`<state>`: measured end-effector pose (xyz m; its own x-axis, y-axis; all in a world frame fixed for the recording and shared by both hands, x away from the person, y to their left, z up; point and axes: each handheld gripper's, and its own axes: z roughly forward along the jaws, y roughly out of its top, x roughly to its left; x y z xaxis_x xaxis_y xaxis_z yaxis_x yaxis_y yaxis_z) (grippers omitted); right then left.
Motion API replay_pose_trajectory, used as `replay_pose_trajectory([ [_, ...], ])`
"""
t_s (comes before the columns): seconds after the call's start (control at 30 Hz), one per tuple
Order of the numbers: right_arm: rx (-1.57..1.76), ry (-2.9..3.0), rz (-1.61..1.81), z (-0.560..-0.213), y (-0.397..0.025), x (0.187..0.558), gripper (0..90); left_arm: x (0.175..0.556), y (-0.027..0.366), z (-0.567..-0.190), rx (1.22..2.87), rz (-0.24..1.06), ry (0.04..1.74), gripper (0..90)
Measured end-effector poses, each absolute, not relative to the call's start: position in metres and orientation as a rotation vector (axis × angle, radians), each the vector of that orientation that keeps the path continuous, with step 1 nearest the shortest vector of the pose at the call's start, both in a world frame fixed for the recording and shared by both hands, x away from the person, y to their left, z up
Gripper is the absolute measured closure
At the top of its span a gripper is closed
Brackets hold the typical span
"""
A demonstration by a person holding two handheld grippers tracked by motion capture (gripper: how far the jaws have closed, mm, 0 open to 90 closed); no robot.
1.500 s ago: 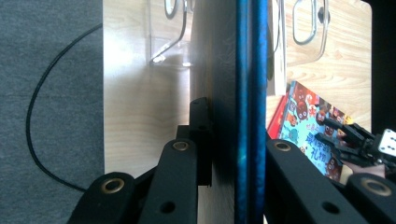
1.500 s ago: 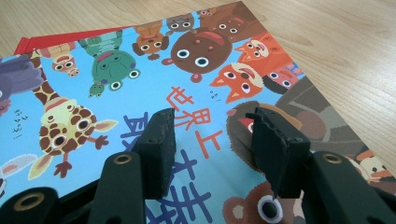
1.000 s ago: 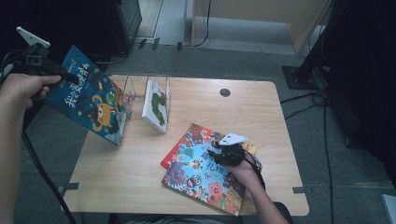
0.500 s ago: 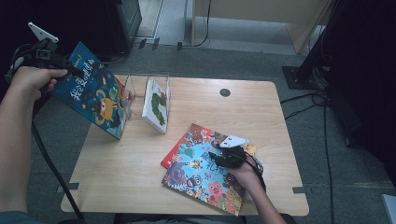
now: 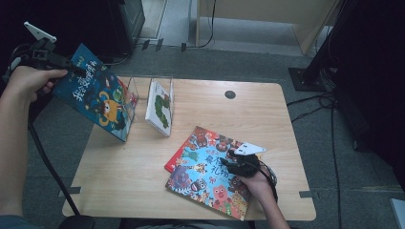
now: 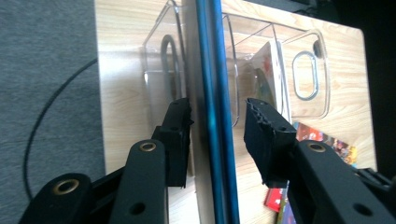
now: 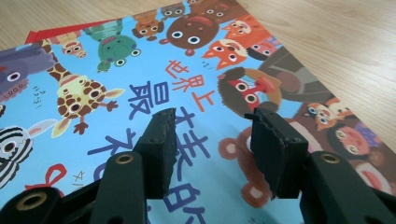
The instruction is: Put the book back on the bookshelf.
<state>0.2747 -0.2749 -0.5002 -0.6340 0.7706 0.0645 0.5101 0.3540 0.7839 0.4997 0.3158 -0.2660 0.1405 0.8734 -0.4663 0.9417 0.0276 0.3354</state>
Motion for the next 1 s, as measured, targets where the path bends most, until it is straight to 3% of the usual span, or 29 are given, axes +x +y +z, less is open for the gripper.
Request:
replay_pose_trajectory([
  [0.37, 1.167, 2.259, 1.194, -0.495, -0.290, 0.276, 51.8, 0.458, 0.323, -0.264, 1.846, -0.140, 1.714, 46.9],
  [1.0, 1.207, 2.245, 1.207, -0.491, -0.312, 0.292, 52.8, 0.378, 0.312, -0.305, 1.834, -0.087, 1.666, 44.7],
])
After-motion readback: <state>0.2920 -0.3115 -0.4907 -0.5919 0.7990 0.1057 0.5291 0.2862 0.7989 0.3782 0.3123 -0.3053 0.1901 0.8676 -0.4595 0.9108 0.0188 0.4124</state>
